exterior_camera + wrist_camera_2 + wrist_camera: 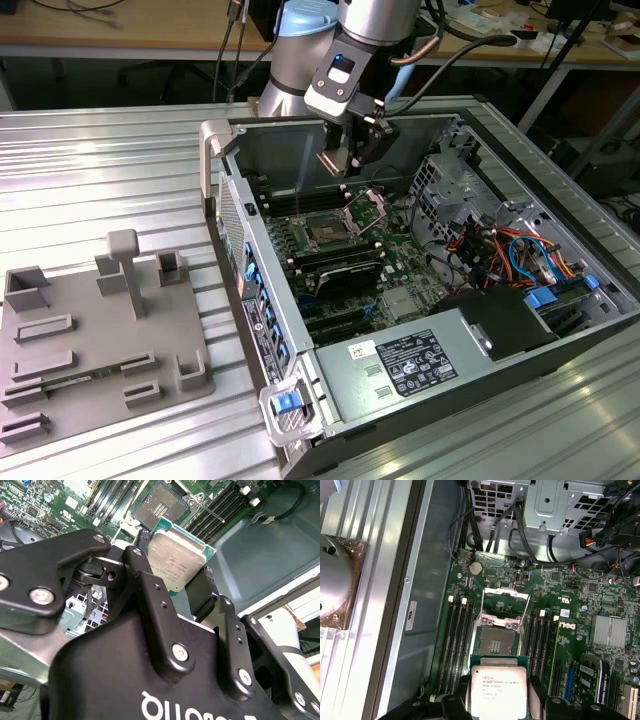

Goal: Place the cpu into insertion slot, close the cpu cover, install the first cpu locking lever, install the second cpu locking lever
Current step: 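Place the cpu into insertion slot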

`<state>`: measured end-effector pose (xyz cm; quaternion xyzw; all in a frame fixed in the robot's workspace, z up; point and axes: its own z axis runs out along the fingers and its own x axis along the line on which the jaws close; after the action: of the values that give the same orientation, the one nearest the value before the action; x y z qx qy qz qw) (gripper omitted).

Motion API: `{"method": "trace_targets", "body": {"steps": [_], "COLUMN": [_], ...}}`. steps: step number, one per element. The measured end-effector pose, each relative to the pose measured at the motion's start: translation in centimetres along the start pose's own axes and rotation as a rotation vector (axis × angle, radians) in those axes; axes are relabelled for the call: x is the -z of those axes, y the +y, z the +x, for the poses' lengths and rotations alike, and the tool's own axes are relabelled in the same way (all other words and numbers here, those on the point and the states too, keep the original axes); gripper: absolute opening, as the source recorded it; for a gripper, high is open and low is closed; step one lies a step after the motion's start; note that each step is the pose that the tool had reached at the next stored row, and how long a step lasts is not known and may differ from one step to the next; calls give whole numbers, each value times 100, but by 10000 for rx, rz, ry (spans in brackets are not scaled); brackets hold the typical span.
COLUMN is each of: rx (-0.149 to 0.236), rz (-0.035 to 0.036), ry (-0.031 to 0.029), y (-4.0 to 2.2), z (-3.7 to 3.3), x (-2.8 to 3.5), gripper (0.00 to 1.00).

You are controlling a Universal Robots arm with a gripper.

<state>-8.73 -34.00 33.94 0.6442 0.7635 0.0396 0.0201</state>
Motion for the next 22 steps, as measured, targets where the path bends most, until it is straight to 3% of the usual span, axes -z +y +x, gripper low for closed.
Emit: {"method": "trace_targets", "body": {"steps": [22], "rx": [-78], "rz": [-1], "ry": [-7], "y": [-7], "z": [0], "x": [-36], "gripper": [55]}}
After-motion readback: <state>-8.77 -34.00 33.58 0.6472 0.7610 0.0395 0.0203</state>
